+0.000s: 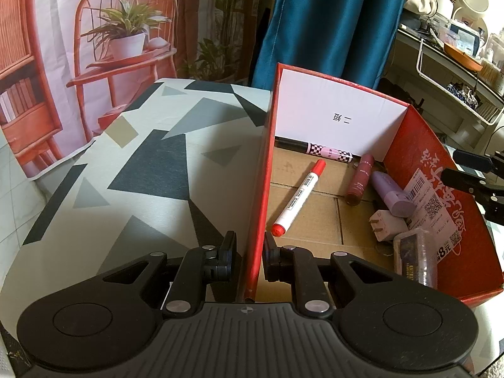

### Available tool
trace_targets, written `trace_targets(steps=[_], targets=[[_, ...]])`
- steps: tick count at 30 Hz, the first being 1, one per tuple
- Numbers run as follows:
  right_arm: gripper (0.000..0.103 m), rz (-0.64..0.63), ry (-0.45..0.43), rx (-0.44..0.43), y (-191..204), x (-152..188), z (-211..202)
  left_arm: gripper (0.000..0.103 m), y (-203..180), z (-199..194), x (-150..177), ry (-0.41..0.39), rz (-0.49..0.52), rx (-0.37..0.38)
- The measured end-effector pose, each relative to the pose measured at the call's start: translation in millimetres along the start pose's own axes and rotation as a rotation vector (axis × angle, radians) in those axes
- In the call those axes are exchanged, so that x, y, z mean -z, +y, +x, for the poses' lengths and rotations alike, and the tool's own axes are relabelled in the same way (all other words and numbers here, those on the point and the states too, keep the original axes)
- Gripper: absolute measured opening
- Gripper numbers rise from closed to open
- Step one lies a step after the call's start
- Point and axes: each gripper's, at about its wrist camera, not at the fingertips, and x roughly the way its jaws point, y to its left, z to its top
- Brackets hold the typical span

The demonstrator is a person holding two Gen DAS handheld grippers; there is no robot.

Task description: Organize rigid objects

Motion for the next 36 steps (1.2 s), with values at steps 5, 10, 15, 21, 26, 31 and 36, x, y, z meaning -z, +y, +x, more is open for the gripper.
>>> trace_targets(steps=[5,10,15,21,26,31,36], targets=[[0.054,0.052,-0.012,0.031,-7,3,-8,0.018,0,0,0,0.0,0.0,0.0],[0.07,0.199,-0.005,0.066,-25,9,-13,0.018,0,0,0,0.0,-0.001,0.0],[0.093,0.354,0.036,0.114,-41,20,-13,0.018,0,0,0,0.0,0.0,0.0],[0.102,0.428,0.075,0.135,-46,24,-13,0.019,0,0,0,0.002,-0.001,0.0],[0.103,0.49,0.098,0.141,-46,23,-14,0.019,1,1,0,0.004,0.0,-0.003],[0.103,0.511,0.112,0.161,-44,23,-18,0.019,2,1,0,0.009,-0.001,-0.005],[0.103,0.528,0.12,0.219,-46,24,-25,0.019,1,2,-2,0.02,0.001,-0.011]])
